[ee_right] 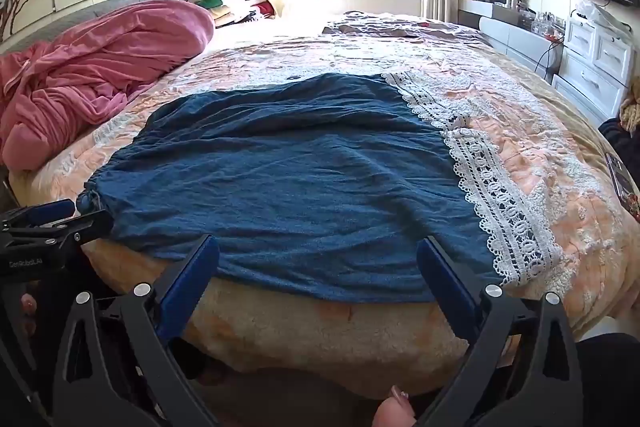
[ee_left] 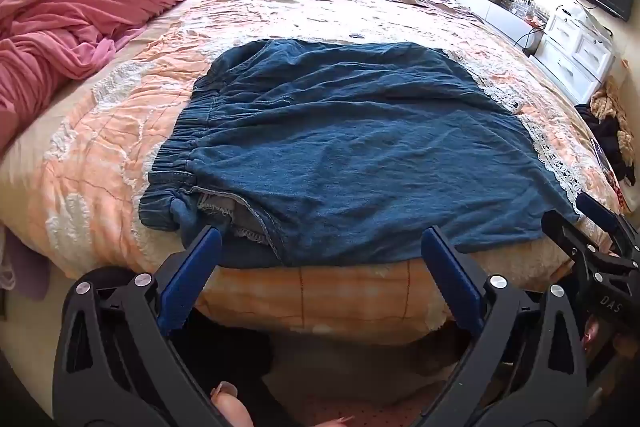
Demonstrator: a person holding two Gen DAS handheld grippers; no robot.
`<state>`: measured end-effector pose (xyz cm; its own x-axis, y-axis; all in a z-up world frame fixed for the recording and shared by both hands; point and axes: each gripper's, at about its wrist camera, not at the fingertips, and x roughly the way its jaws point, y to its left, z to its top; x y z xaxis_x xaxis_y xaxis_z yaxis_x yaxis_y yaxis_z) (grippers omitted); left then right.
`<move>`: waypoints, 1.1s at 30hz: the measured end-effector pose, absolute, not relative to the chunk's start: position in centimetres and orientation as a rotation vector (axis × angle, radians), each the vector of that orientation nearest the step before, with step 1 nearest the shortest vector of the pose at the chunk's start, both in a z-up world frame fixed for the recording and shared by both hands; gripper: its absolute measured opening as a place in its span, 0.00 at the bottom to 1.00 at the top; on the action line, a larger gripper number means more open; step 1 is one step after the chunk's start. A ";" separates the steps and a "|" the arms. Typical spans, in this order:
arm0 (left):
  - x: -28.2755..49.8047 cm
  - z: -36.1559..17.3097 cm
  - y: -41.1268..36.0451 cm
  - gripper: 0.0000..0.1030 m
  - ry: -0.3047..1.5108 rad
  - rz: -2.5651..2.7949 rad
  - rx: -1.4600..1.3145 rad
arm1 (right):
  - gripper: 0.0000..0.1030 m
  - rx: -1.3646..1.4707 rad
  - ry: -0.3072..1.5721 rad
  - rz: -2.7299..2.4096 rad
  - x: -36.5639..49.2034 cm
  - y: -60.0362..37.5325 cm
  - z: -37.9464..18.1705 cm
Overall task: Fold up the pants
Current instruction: 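Move both tools toward the denim pants lying on the bed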
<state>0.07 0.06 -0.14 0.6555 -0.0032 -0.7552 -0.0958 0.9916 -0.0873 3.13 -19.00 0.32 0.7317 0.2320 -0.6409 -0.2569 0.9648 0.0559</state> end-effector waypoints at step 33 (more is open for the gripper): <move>0.1 0.3 -0.6 0.91 0.834 0.040 -0.093 | 0.96 -0.056 0.705 0.273 3.3 -19.0 -0.3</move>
<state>0.07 -0.63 0.31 0.6713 -0.0014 -0.7412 -0.0718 0.9952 -0.0670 3.28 -19.04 -0.29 0.7278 0.2285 -0.6466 -0.2660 0.9631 0.0409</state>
